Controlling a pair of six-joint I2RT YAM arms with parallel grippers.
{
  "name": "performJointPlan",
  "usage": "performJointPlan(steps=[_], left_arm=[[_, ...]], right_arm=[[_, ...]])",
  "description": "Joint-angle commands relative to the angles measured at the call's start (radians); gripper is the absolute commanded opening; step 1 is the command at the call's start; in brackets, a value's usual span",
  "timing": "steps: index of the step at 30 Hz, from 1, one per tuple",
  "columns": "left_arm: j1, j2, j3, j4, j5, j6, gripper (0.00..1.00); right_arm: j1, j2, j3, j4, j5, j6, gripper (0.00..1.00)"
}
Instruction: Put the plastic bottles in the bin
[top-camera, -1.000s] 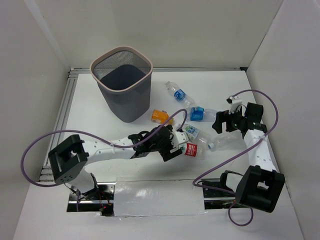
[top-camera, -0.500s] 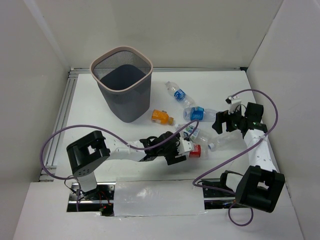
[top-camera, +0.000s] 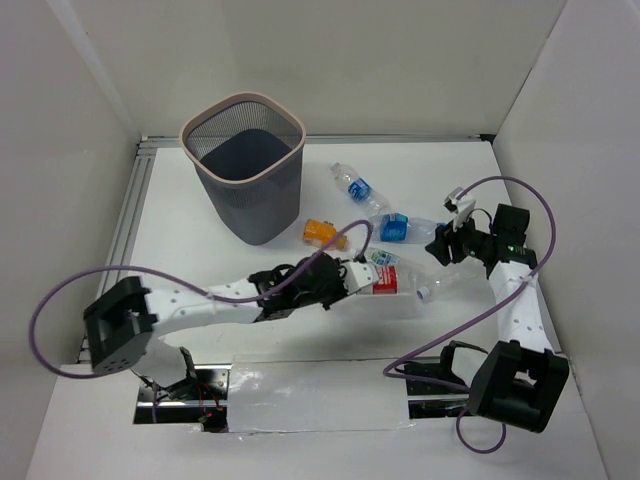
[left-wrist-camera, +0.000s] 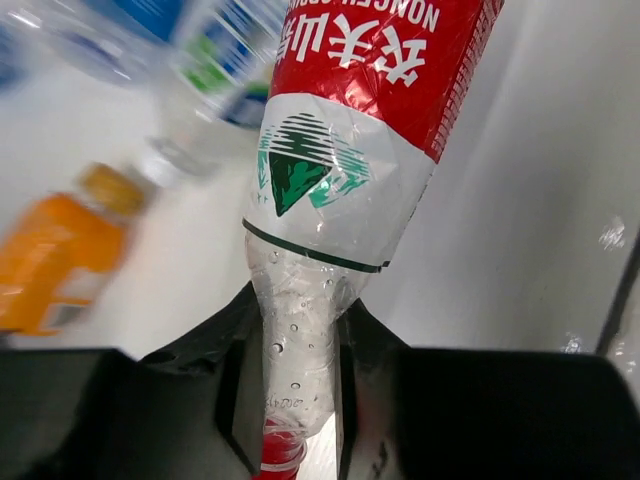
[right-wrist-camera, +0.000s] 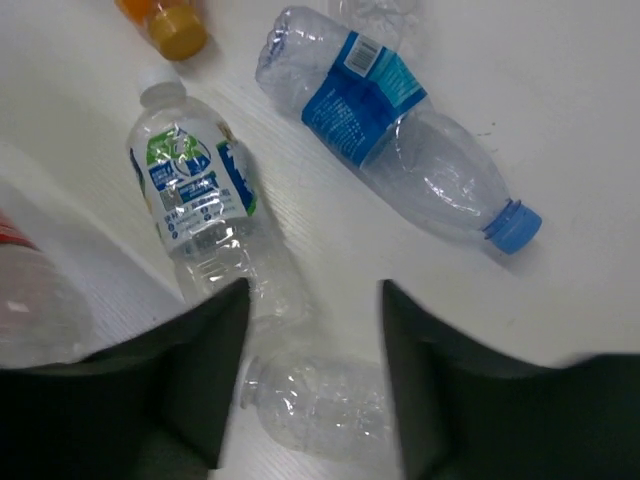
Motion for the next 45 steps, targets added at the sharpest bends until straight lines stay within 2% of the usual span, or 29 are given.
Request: performJointPlan(steps=[1, 2, 3, 8, 11, 13, 14, 15, 17, 18, 21, 24, 25, 26, 29, 33, 37, 38, 40, 45], left_arm=[[0.015, -0.174, 0.083, -0.069, -0.085, -0.036, 0.0], [0.049, -0.203, 0.101, -0.097, -0.086, -0.037, 0.0], [0.066, -0.258, 0.121, -0.123, -0.075, -0.046, 0.0], [0.213, -0.386, 0.233, -0.188, -0.085, -0.056, 0.0], [0.308, -0.424, 0.256, -0.088, -0.154, -0.076, 0.0], [0.415, -0.424, 0.271, 0.004, -0.225, -0.089, 0.01], [0.451, -0.409, 0.284, 0.024, -0.281, -0.101, 0.01], [0.521, -0.372, 0.322, 0.039, -0.308, -0.118, 0.01], [0.592, -0.326, 0.379, 0.084, -0.317, -0.147, 0.05], [0.65, -0.277, 0.402, 0.084, -0.317, -0.161, 0.05], [0.734, -0.213, 0.492, 0.084, -0.314, -0.202, 0.06], [0.77, -0.144, 0.532, 0.084, -0.303, -0.19, 0.21], [0.77, -0.131, 0.532, 0.084, -0.315, -0.19, 0.3], [0.781, -0.122, 0.513, 0.098, -0.316, -0.19, 0.5], [0.79, -0.122, 0.471, 0.089, -0.305, -0.222, 0.8], [0.79, -0.14, 0.482, 0.027, -0.277, -0.244, 0.88], [0.694, -0.22, 0.528, -0.034, -0.228, -0.239, 0.92], [0.634, -0.276, 0.508, -0.043, -0.213, -0.228, 1.0], [0.571, -0.338, 0.474, -0.068, -0.163, -0.228, 1.0], [0.387, -0.551, 0.211, -0.142, -0.104, -0.317, 1.0]], right_arm=[[-0.003, -0.022, 0.076, -0.008, -0.08, -0.018, 0.54], [-0.013, -0.022, 0.076, -0.008, -0.08, -0.005, 0.41], [-0.013, -0.022, 0.087, -0.008, -0.092, -0.005, 0.38], [-0.013, -0.022, 0.097, -0.008, -0.11, 0.019, 0.38], [-0.013, -0.022, 0.071, 0.011, -0.111, 0.019, 0.51], [-0.013, -0.01, 0.061, 0.011, -0.121, -0.001, 0.62], [-0.013, -0.01, 0.061, 0.011, -0.135, -0.033, 0.81], [-0.002, 0.016, 0.061, -0.012, -0.146, -0.072, 0.87], [0.038, 0.038, 0.061, -0.075, -0.155, -0.195, 1.0], [0.058, 0.062, 0.08, -0.092, -0.155, -0.221, 1.0], [0.142, 0.093, 0.093, -0.103, -0.114, -0.234, 1.0], [0.223, 0.093, 0.102, -0.068, -0.068, -0.206, 1.0], [0.24, 0.104, 0.088, -0.046, -0.057, -0.184, 1.0], [0.254, 0.104, 0.076, -0.002, -0.048, -0.162, 1.0], [0.303, 0.139, 0.067, 0.043, -0.025, -0.11, 1.0], [0.366, 0.17, 0.045, 0.041, 0.052, -0.159, 1.0], [0.426, 0.196, 0.01, 0.101, 0.147, -0.154, 1.0], [0.426, 0.222, 0.01, 0.125, 0.168, -0.154, 1.0], [0.437, 0.246, 0.001, 0.126, 0.179, -0.154, 1.0], [0.461, 0.305, -0.068, 0.225, 0.288, -0.154, 1.0]])
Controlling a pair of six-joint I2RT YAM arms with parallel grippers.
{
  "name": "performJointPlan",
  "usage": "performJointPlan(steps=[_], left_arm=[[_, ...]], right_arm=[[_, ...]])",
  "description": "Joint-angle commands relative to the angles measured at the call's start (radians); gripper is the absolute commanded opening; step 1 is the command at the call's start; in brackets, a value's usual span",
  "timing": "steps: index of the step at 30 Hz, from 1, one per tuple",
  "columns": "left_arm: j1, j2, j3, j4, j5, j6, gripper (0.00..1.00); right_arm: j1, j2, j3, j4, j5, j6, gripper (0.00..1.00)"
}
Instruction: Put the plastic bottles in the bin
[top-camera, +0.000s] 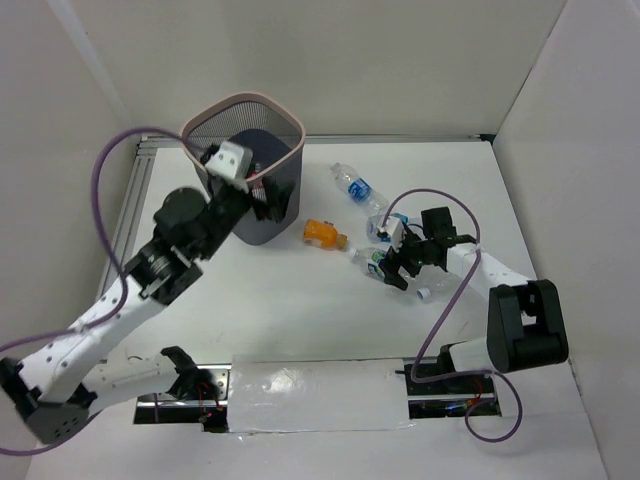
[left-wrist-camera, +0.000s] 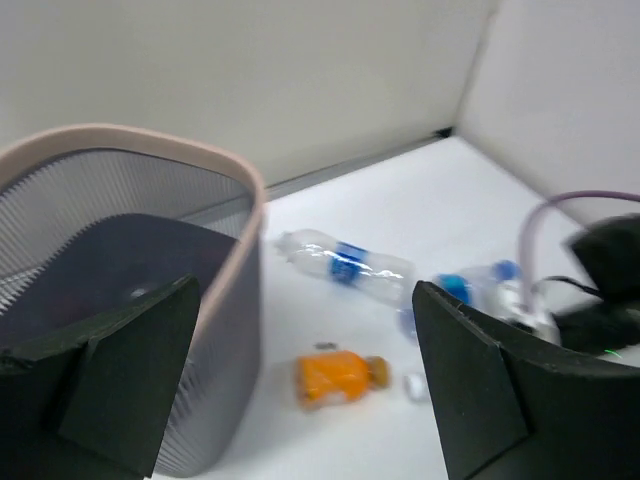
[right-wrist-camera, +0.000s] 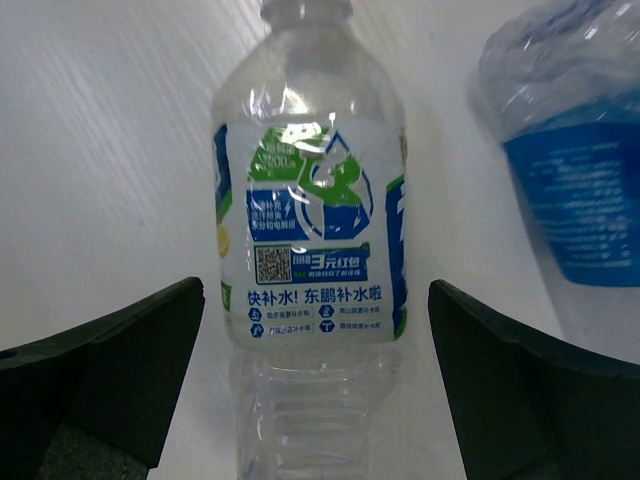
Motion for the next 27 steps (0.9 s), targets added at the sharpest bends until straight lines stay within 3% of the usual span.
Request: performJointPlan(steps=[1, 3, 4, 5, 6, 7, 10, 11, 15, 17, 22, 27], left_arm=[[-0.074, -0.12, -0.202, -0.036, 0.006, -0.098, 1.0], [-0.145, -0.174, -0.299, -0.036, -0.016, -0.14, 1.0], [-0.181, -0.237, -0.418, -0.036, -0.043, -0.217, 1.0], [-0.2, -0.237, -0.419, -0.036, -0.043, -0.218, 1.0], [-0.218, -0.251, -0.45, -0.036, -0.057, -0.243, 1.0], [-0.237, -0.26, -0.479, -0.036, -0.074, -0.269, 1.0], [-0.31, -0.26, -0.568, -0.036, -0.126, -0.341, 1.0], [-0.345, -0.237, -0.594, -0.036, -0.147, -0.367, 1.0], [-0.413, -0.17, -0.616, -0.051, -0.184, -0.43, 1.0], [-0.423, -0.156, -0.646, -0.041, -0.184, -0.463, 1.0], [-0.442, -0.136, -0.702, 0.018, -0.14, -0.516, 1.0], [-0.452, -0.104, -0.715, 0.058, -0.114, -0.517, 1.0]], right_arm=[[0.014, 0.024, -0.034, 0.118, 0.099, -0.006, 1.0], [0.014, 0.033, -0.059, 0.127, 0.108, -0.006, 0.97], [0.014, 0.033, -0.059, 0.112, 0.108, -0.027, 0.9], [0.014, 0.033, -0.059, 0.112, 0.108, -0.028, 0.9], [0.014, 0.033, -0.059, 0.069, 0.097, -0.037, 0.83], [0.014, 0.033, -0.047, 0.037, 0.061, -0.05, 0.63], [0.014, -0.022, 0.024, -0.122, -0.039, -0.11, 0.2], [0.014, -0.072, 0.045, -0.156, -0.055, -0.12, 0.0], [0.026, -0.176, 0.27, -0.305, -0.142, -0.1, 0.0], [0.048, -0.186, 0.375, -0.304, -0.185, 0.002, 0.0], [0.141, -0.132, 0.657, 0.095, -0.089, 0.329, 0.0], [0.352, 0.114, 0.942, 0.26, 0.019, 0.487, 0.1]])
